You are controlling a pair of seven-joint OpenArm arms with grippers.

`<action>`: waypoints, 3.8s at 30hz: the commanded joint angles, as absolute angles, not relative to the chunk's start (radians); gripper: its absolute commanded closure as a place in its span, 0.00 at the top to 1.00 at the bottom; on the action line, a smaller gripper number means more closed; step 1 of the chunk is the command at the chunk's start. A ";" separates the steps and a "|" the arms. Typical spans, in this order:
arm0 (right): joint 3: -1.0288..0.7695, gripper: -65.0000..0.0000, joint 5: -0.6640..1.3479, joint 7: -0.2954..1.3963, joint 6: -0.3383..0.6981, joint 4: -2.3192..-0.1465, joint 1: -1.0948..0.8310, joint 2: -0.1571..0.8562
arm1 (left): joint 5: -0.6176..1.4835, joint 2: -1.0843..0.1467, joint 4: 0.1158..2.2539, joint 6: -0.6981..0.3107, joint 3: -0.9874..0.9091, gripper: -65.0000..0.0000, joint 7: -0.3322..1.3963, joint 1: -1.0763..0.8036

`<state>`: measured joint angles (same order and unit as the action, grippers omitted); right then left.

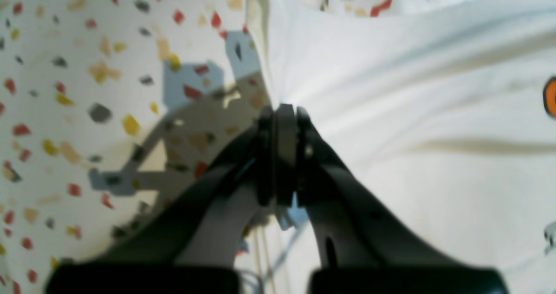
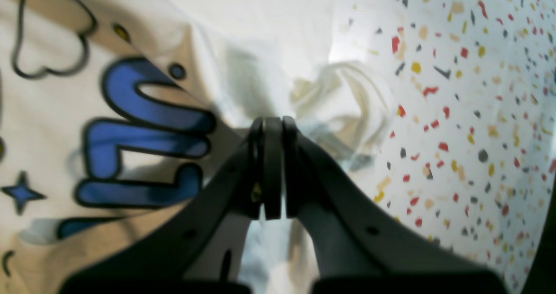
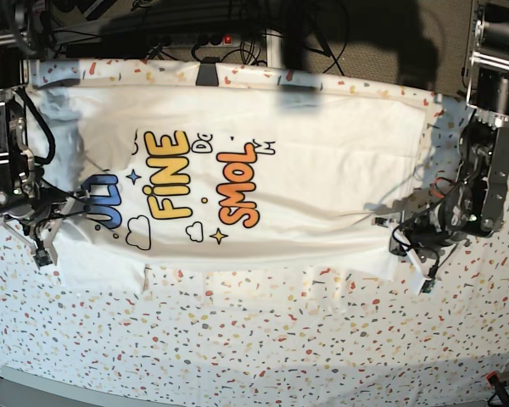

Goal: Fold the T-shirt properly
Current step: 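Hold the side edges and lift them slightly with both grippers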

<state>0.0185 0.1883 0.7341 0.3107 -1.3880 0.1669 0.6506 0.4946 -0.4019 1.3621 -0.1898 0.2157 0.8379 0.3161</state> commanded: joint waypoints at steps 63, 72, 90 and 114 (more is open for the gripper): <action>0.369 0.59 -0.069 0.554 0.698 -1.500 0.286 0.983 | 0.375 -0.413 1.613 -0.098 0.208 0.00 0.791 0.238; 0.425 0.50 -0.262 0.413 0.698 -1.372 0.357 0.975 | 0.375 -0.413 1.613 -0.101 0.208 0.00 0.791 0.238; 0.427 0.43 -0.205 0.283 0.698 -1.280 0.385 0.956 | 0.375 -0.413 1.613 -0.101 0.208 0.00 0.784 0.238; 0.427 0.43 -0.045 0.438 0.698 -1.341 0.376 0.939 | 0.375 -0.413 1.613 -0.102 0.208 0.00 0.784 0.238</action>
<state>0.4397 -0.0460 0.4465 0.7078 -1.3331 0.3534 0.9203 0.3744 -0.4015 1.5944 -0.1040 0.2157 0.8108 0.2161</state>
